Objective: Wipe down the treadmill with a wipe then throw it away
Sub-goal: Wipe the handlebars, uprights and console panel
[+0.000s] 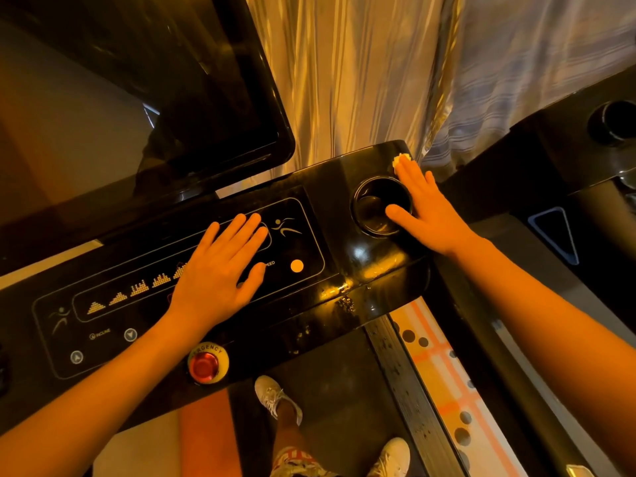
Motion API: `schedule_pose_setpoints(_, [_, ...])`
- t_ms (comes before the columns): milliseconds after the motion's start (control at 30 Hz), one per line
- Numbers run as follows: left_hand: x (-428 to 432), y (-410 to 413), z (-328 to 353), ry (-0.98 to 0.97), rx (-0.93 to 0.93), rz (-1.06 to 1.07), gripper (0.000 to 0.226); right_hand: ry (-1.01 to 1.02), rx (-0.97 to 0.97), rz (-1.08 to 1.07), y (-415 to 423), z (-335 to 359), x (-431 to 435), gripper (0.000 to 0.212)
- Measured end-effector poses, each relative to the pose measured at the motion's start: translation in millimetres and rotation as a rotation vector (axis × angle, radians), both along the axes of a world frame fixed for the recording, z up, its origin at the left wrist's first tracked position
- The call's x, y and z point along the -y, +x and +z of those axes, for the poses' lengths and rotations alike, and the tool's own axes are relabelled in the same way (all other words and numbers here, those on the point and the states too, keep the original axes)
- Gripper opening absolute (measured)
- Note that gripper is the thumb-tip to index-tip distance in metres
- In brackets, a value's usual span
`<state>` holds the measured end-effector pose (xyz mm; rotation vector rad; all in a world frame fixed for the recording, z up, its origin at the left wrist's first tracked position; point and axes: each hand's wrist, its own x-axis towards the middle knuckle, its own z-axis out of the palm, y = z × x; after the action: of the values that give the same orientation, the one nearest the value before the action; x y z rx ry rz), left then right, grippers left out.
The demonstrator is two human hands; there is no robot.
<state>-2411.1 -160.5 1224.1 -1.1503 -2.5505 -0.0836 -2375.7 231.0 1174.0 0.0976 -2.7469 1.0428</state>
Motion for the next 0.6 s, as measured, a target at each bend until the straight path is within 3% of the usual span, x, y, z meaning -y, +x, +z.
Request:
schedule_pose_setpoints(267, [0.2,-0.1,-1.5,0.002,-0.013,0.000,0.057,-0.029,0.039,0.008,-10.0,17.5,1.4,0.086])
schedule_pose_setpoints(400, [-0.2,-0.8,-2.1,0.001,-0.020,0.000,0.057,-0.004,-0.017,0.062,-19.2,49.2,13.5,0.062])
schedule_pose_setpoints(533, [-0.2,-1.2,-2.5,0.009,-0.024,0.000,0.057,0.037,0.078,0.060,-15.3,36.1,0.2,0.082])
schedule_pose_setpoints(600, [-0.5,-1.5,-2.7,0.007,-0.020,0.001,0.057,0.027,0.078,0.039,-15.8,43.7,6.1,0.073])
